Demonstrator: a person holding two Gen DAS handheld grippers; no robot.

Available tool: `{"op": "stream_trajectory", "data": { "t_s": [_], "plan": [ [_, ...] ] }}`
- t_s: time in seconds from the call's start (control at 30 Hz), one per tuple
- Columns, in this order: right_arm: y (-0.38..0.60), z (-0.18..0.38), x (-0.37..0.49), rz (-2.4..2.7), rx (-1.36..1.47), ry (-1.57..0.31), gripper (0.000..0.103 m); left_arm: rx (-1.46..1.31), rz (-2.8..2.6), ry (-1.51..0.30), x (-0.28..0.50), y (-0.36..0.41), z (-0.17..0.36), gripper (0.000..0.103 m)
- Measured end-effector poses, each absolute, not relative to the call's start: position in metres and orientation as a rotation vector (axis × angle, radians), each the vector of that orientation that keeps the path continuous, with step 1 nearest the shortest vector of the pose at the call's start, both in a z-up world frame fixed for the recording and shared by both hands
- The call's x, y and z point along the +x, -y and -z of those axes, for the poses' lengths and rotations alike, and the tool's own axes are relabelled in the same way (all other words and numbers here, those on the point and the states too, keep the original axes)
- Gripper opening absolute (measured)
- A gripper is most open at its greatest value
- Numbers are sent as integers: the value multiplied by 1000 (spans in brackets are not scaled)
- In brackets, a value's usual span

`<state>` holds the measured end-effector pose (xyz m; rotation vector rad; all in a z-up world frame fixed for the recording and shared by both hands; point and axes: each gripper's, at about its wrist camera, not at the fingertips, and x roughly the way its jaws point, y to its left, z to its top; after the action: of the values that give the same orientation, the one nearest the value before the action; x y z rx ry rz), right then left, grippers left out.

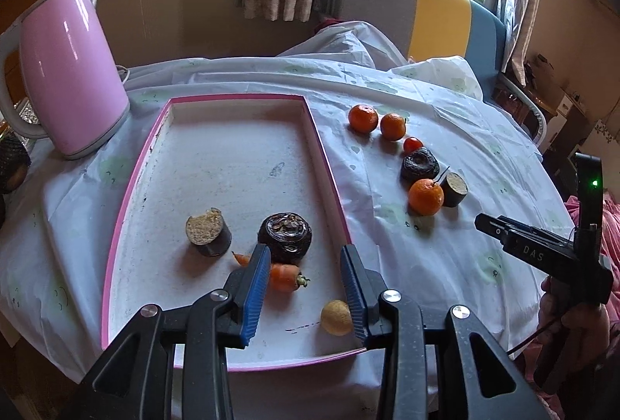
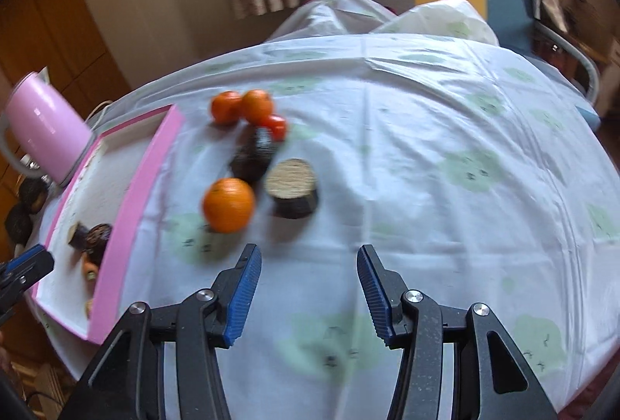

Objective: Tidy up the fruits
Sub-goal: 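Grasp the dark cut cylinder slice with the right tool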

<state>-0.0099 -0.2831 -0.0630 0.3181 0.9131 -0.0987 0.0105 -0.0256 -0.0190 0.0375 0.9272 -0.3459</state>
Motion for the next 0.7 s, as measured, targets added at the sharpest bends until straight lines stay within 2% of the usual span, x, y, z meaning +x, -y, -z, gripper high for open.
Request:
{"op": "stream_trajectory", "data": {
  "t_s": [0.07,0.5,0.53,0.57,0.7],
  "plan": [
    [292,66,-7,109,333,-918,47,46,362,-933,12,32,20,38],
    [276,71,45,43,210,-928,47,74,450,-961,18,63,24,38],
    [275,74,48,40,201,-935,45,76,458,-961,19,67,23,38],
    [274,76,50,40,189,-946,35,79,463,-960,20,69,23,38],
    [272,76,45,65,130,-932,35,80,506,-961,27,84,23,38]
  ]
}}
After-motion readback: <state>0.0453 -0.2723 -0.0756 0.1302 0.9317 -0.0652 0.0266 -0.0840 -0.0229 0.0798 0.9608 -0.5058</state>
